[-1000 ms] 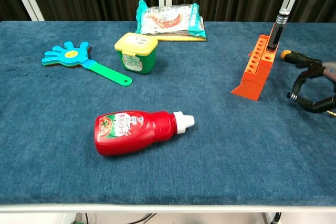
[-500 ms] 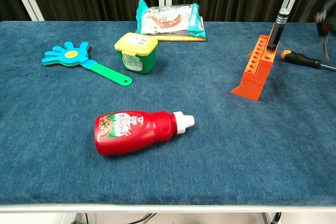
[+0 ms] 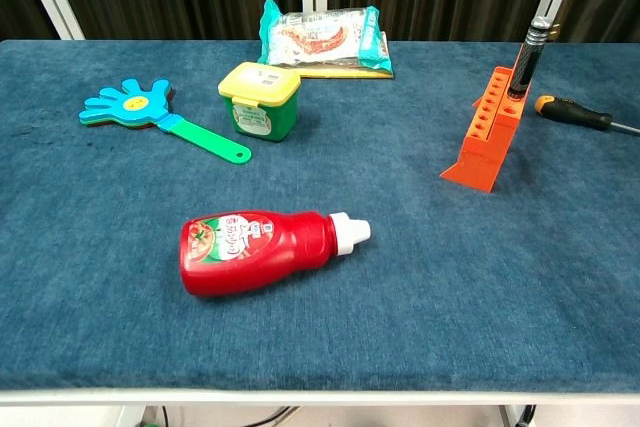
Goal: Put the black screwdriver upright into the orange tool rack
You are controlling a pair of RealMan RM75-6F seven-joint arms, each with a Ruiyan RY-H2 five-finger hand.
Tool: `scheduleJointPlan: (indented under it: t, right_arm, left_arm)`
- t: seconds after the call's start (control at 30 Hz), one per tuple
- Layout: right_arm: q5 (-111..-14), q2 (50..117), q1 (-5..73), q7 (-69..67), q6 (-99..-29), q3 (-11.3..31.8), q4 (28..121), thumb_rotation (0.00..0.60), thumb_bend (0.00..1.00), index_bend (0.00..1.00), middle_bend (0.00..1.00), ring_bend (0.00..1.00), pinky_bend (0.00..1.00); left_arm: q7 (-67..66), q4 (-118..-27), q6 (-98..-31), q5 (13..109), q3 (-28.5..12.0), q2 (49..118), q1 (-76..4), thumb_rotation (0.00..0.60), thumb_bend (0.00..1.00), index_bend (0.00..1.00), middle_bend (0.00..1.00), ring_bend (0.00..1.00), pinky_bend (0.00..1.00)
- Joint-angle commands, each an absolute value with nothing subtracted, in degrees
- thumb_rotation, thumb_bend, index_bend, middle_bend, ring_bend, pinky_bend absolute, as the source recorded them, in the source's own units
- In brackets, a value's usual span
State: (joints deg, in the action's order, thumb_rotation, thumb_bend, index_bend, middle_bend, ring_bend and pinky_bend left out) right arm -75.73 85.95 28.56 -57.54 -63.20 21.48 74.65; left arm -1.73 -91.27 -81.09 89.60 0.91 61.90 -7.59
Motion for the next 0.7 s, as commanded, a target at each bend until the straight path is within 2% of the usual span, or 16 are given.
scheduleJointPlan:
  t: [0.03, 0.7]
  right_arm:
    - [-74.7, 87.7, 30.1, -60.1, -61.0, 21.8, 72.3, 0.6, 0.4, 0.7, 0.06, 0.0, 0.0]
    - [-75.2, 90.8, 31.5, -59.4, -61.3, 20.3, 66.1, 0.6, 0.39, 0.71, 0.06, 0.0, 0.0]
  left_arm:
    - [-1.6, -91.2, -80.7, 89.3, 0.8, 61.9, -7.8, 0.6, 0.0, 0.14, 0.09, 0.03, 0.2]
    - [-0.9, -91.2, -81.0, 89.0, 0.7, 61.5, -7.7, 0.6, 0.0, 0.14, 0.09, 0.03, 0.2]
